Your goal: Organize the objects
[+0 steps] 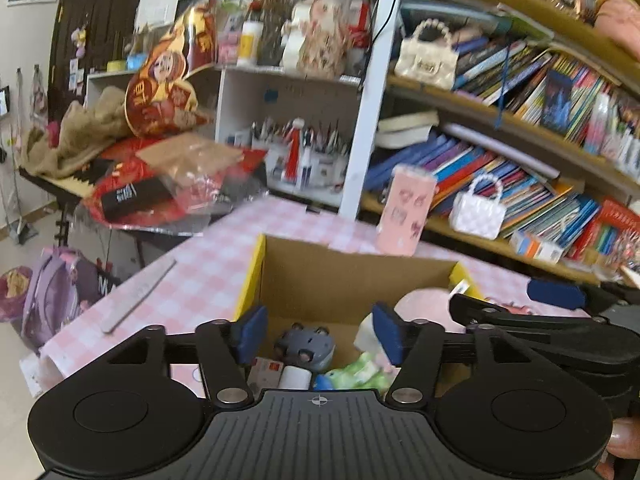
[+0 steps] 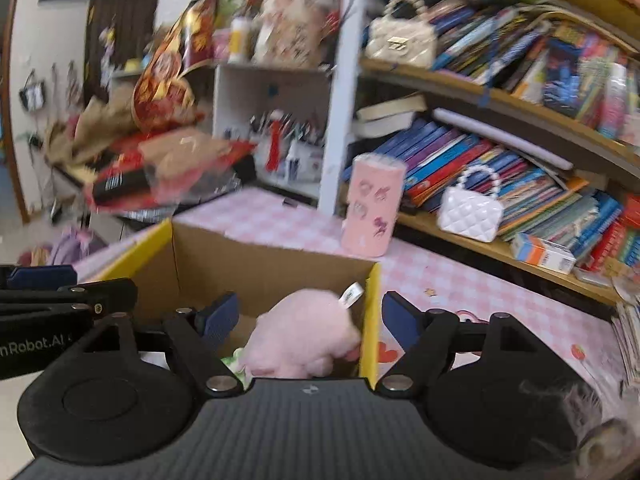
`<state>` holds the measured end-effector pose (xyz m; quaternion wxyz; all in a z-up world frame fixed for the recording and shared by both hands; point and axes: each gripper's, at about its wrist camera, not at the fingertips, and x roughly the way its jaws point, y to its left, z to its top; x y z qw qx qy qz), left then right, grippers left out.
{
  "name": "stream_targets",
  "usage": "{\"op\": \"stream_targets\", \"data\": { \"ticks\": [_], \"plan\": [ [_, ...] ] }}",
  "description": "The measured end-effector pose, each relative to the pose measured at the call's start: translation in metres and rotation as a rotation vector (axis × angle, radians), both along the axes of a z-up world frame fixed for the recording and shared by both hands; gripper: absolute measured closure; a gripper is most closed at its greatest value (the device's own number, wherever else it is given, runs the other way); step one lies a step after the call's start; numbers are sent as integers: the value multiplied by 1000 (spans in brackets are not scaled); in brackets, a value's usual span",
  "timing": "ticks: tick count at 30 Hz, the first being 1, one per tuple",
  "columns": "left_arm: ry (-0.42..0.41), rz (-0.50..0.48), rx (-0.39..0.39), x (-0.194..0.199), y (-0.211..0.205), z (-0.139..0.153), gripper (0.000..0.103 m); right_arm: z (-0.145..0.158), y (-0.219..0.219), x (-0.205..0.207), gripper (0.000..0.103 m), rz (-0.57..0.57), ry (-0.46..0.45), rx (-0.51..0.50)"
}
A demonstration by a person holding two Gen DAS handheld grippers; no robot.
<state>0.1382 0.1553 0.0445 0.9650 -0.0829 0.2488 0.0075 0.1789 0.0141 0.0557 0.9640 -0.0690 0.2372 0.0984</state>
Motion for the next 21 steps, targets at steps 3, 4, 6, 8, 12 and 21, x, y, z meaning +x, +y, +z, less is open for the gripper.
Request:
{"op": "stream_targets", "data": {
  "ticks": [3, 4, 6, 8, 12, 21],
  "plan": [
    [-17, -18, 3, -14, -3, 7, 29, 10, -10, -23, 25, -53, -22, 36],
    [-21, -23, 3, -19, -4, 9, 26, 12, -13, -31, 25, -73, -25, 44],
    [-18, -34, 4, -30, -6, 10, 21, 14, -18, -49, 25, -114, -22, 52],
    [-11, -46, 8, -42, -9, 8, 20, 14, -22, -67, 25, -150, -13, 57],
    [27, -70, 33, -68, -16, -4, 18, 7, -29, -106, 25, -213, 5, 69],
    [98, -109, 118, -126, -40, -23, 12, -18, -40, -186, 26, -360, 30, 65]
  ]
}}
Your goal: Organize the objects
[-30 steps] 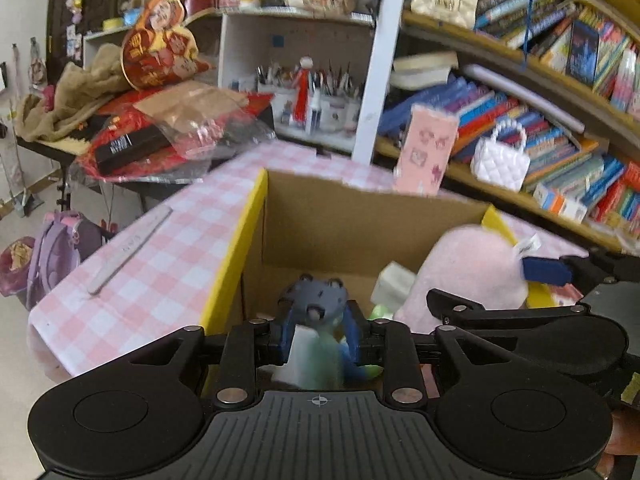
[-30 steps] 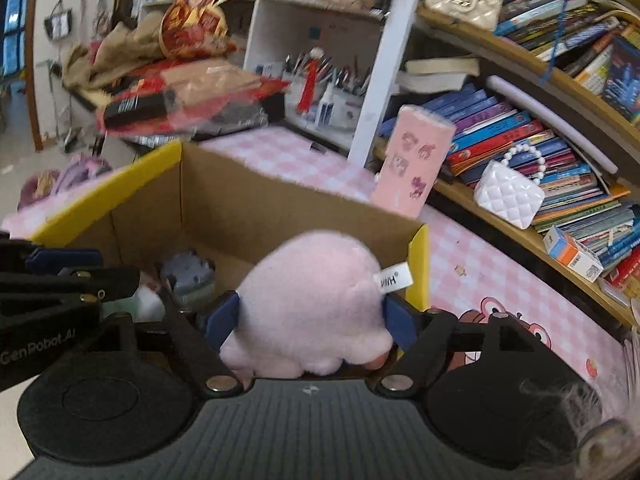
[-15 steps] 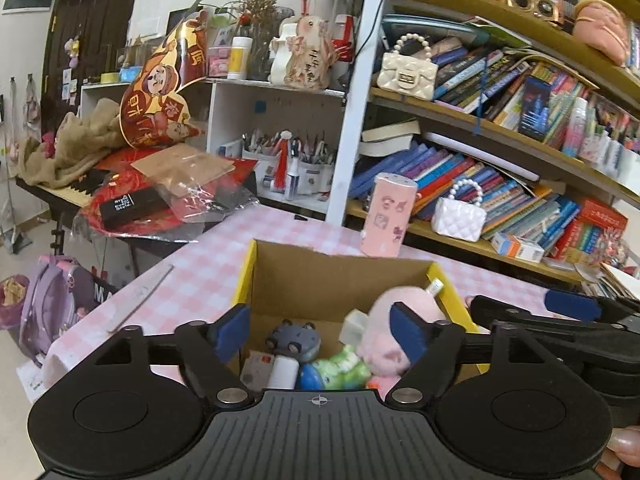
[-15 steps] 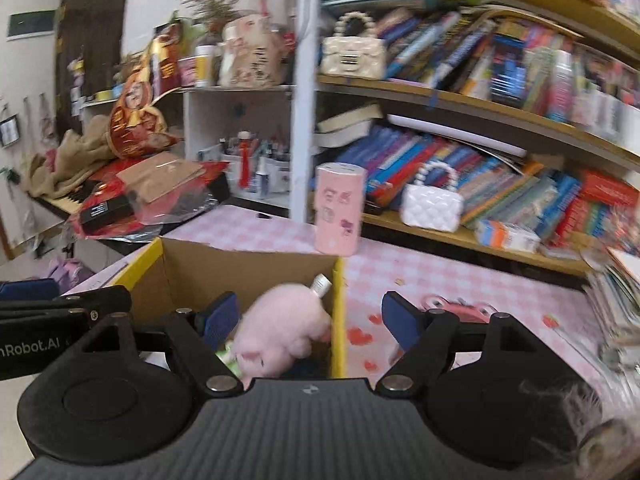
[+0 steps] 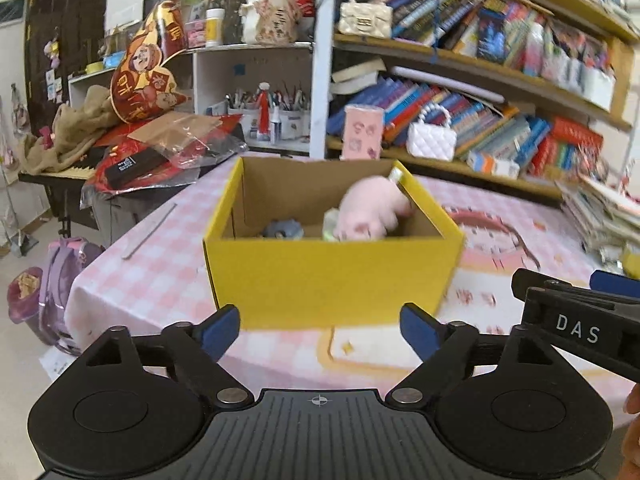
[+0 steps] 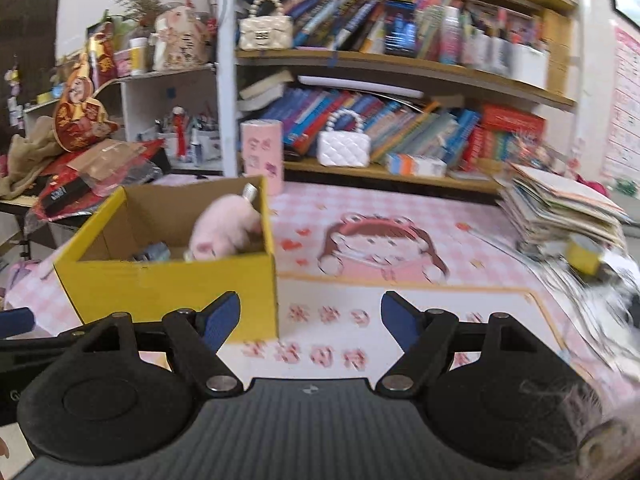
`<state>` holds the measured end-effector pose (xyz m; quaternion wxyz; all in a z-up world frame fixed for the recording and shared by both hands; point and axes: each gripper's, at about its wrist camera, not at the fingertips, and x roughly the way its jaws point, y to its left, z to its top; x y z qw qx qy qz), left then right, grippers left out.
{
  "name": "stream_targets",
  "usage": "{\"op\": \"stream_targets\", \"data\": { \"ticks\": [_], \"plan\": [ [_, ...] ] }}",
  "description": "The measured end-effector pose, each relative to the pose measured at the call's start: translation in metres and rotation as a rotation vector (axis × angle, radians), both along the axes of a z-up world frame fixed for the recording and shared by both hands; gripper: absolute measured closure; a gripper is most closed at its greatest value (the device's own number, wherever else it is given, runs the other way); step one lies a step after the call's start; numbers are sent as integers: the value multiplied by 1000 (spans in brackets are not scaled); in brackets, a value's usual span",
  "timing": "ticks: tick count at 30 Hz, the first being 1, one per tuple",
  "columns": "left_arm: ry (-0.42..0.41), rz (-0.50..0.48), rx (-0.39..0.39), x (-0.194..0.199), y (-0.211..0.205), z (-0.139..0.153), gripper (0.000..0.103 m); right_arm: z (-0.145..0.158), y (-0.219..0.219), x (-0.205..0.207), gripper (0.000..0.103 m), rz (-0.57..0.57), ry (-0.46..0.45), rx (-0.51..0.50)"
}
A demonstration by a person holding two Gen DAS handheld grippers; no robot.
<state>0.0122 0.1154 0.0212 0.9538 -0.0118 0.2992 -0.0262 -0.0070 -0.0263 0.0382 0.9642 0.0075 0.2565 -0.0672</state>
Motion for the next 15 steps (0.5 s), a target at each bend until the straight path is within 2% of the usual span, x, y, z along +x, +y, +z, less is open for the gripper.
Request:
{"op": "stream_targets", "data": {
  "ticks": [7, 15],
  "plan": [
    [30, -51, 19, -32, -19, -8, 10, -14, -14, -48, 27, -95, 42, -4],
    [27, -110, 53, -45, -40, -7, 9, -19, -31, -75, 26, -176, 74, 0]
  ]
}}
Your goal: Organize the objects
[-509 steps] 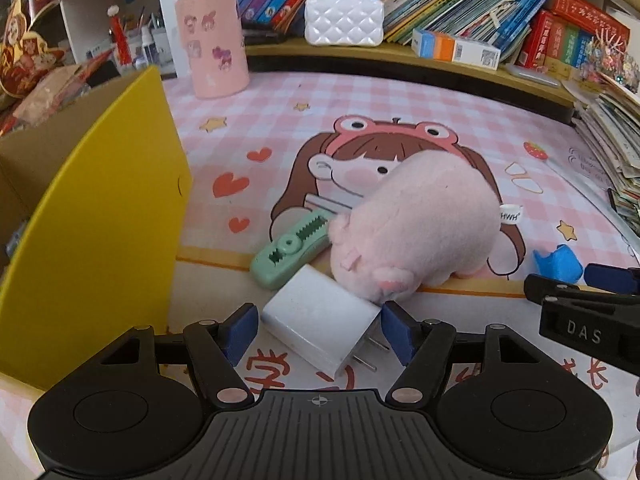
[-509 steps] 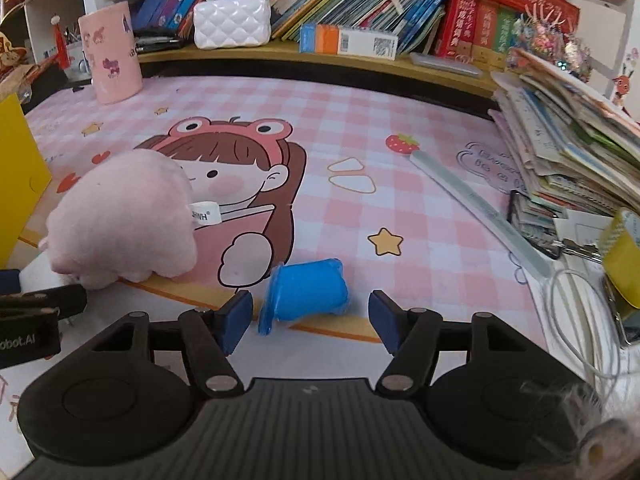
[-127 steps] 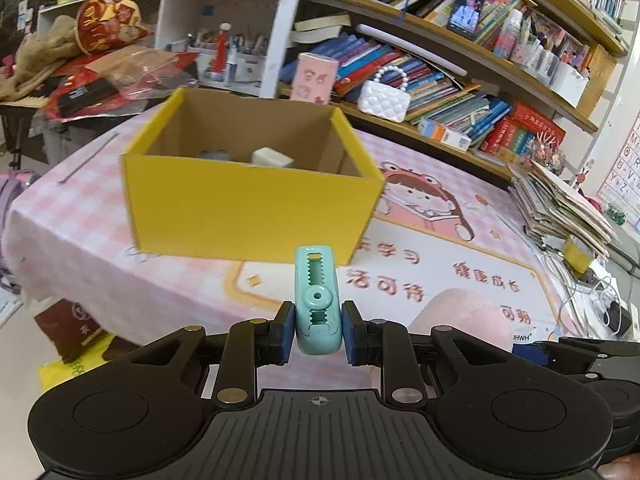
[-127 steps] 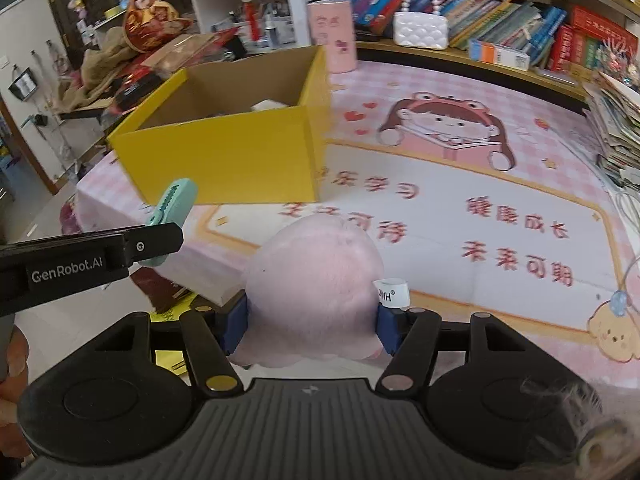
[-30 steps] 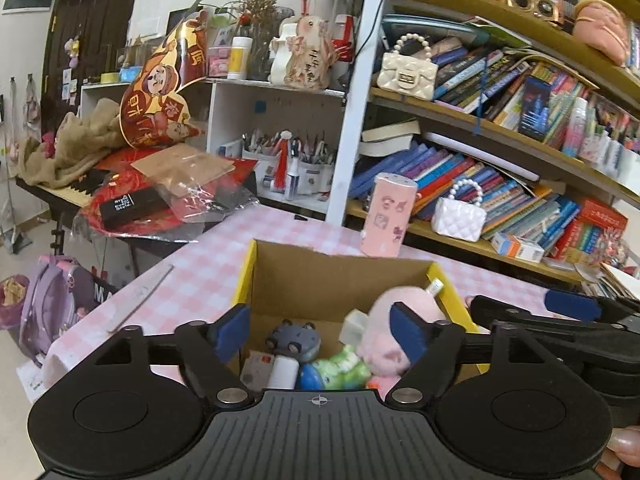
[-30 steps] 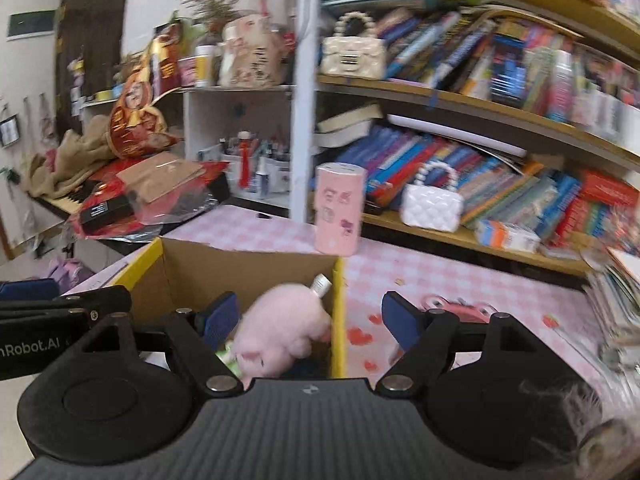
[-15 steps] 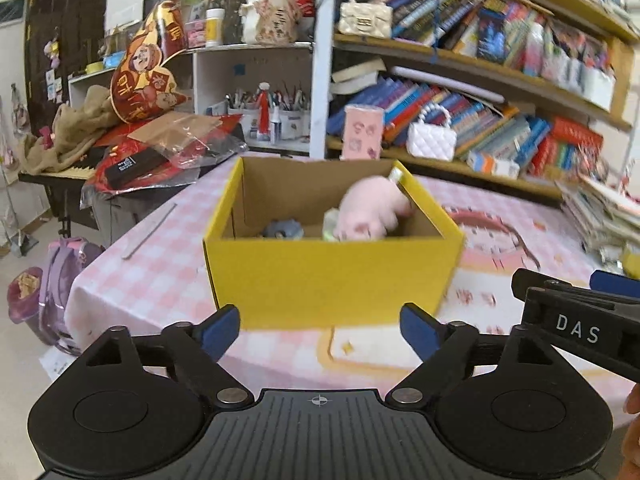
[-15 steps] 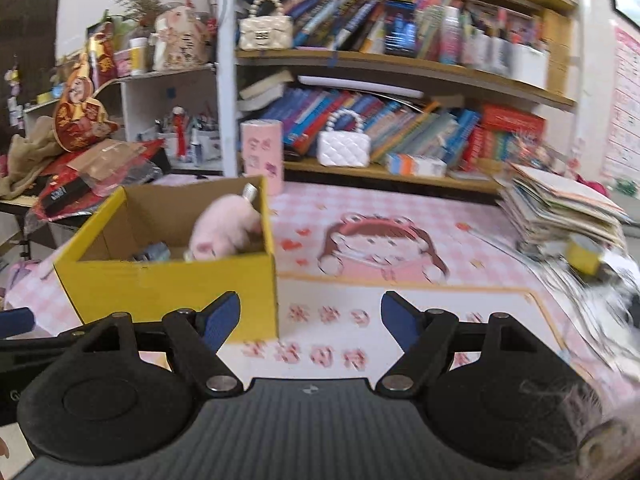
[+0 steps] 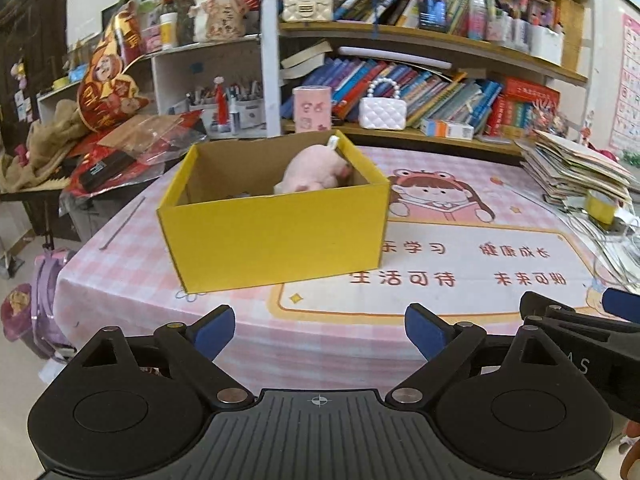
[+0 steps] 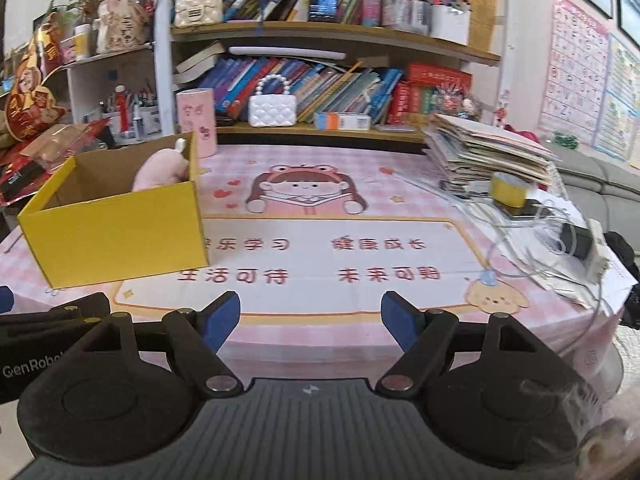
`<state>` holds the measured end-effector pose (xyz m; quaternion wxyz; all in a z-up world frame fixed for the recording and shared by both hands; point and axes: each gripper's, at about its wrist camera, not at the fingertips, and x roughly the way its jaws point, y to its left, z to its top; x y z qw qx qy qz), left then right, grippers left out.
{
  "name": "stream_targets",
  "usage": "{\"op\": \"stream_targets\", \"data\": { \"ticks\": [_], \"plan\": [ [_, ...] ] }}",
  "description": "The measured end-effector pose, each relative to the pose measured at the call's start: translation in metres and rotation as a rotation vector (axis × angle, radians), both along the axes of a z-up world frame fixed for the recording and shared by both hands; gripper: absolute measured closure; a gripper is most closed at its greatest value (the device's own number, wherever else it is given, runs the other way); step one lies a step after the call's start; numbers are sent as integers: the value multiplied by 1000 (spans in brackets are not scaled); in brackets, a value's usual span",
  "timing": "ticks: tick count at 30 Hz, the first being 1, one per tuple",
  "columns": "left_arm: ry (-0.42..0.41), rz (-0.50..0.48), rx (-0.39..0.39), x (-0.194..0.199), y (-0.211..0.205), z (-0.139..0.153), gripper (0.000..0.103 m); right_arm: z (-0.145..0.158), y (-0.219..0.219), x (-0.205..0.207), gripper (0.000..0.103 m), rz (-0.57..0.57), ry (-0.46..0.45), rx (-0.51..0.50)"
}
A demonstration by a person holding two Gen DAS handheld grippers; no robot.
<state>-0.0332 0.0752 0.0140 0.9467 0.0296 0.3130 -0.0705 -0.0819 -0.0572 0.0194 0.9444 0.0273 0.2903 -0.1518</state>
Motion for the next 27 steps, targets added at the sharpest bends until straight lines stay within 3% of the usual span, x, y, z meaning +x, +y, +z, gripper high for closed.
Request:
{"op": "stream_targets", "data": {
  "ticks": [12, 27],
  "plan": [
    [20, -9, 50, -4, -19, -3, 9, 0, -13, -11, 22, -60, 16, -16],
    [27, 7, 55, -1, -22, -3, 8, 0, -17, -5, 16, -86, 40, -29]
  ]
}}
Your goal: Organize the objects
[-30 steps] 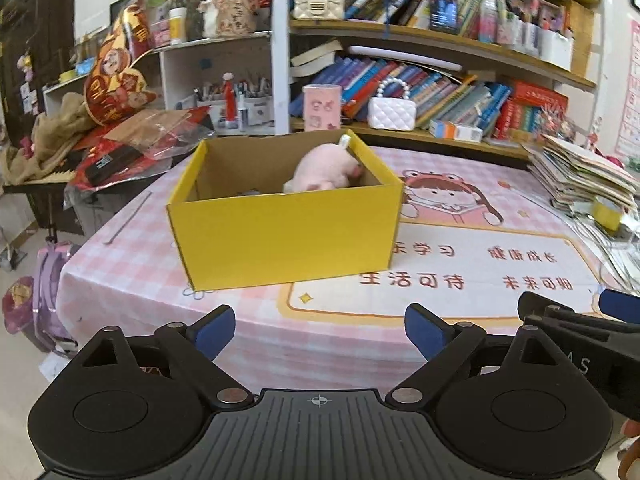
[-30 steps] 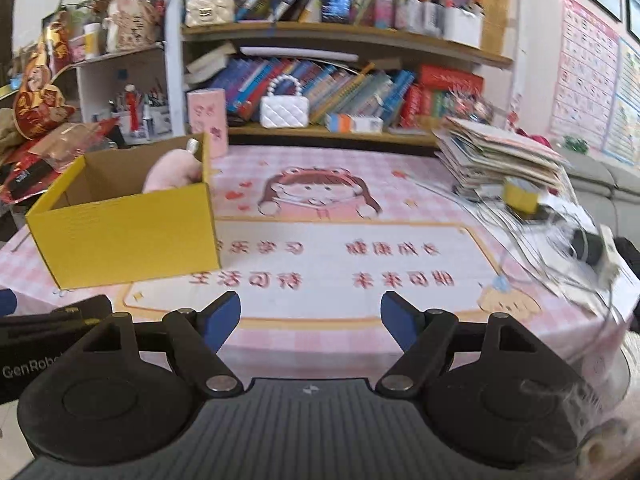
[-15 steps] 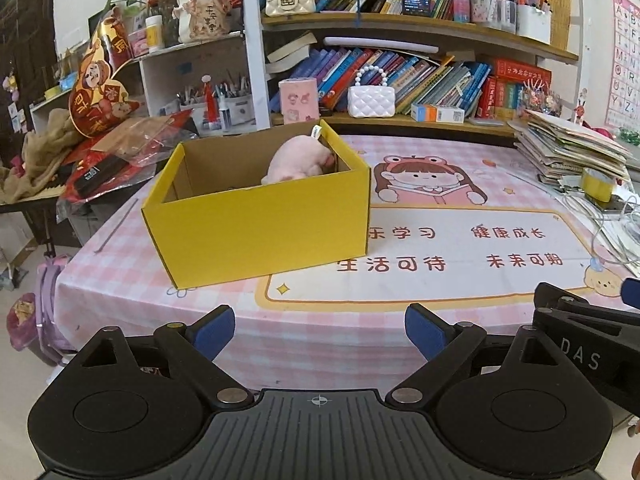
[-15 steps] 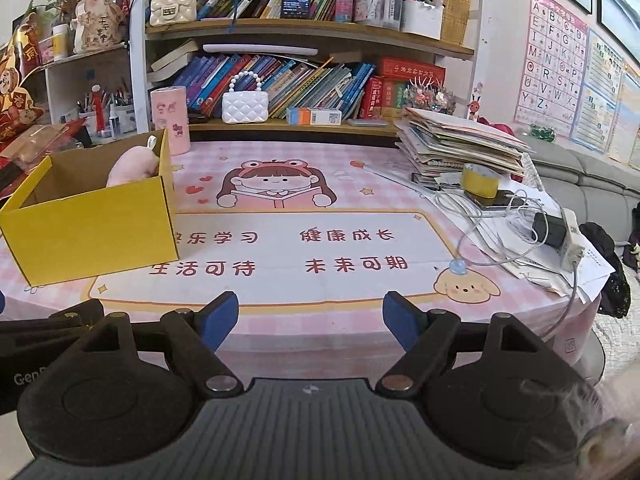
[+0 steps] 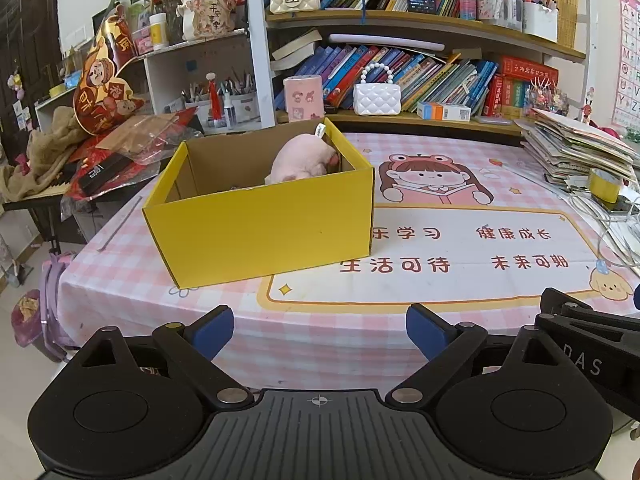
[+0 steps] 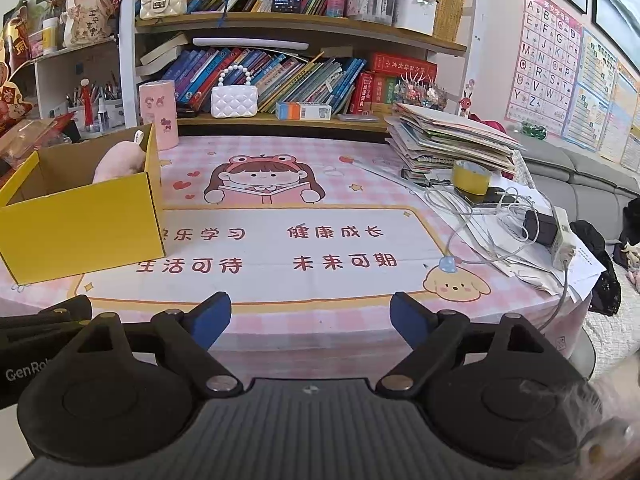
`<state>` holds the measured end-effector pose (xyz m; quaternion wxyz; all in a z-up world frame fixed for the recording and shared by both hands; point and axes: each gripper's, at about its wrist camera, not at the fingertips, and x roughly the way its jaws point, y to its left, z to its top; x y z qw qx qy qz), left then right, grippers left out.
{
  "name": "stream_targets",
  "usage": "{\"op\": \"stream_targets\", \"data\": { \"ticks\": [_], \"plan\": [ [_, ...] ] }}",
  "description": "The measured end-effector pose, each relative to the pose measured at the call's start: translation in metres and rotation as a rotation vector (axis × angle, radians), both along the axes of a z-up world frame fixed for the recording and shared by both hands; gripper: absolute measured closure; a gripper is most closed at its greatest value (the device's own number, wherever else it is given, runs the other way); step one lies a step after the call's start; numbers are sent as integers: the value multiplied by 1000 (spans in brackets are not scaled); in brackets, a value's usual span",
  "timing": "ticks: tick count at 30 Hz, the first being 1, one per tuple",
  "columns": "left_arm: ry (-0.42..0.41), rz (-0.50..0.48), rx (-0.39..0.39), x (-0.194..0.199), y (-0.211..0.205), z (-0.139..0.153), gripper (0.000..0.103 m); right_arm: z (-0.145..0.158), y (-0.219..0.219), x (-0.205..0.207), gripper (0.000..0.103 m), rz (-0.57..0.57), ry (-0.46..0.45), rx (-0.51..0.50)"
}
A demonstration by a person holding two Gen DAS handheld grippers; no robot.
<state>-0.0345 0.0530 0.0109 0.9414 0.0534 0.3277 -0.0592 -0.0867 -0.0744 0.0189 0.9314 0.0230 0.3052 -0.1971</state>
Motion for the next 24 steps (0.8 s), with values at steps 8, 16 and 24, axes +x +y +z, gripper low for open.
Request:
{"op": "stream_targets", "data": {
  "ticks": [8, 16, 24],
  "plan": [
    [11, 8, 1, 3, -3, -1, 8, -3, -2, 2, 16, -2, 11, -2],
    [24, 23, 6, 6, -7, -4, 7, -6, -5, 6, 16, -2, 26, 1],
    [41, 37, 16, 14, -14, -8, 3, -10, -15, 16, 10, -7, 50, 12]
  ]
}}
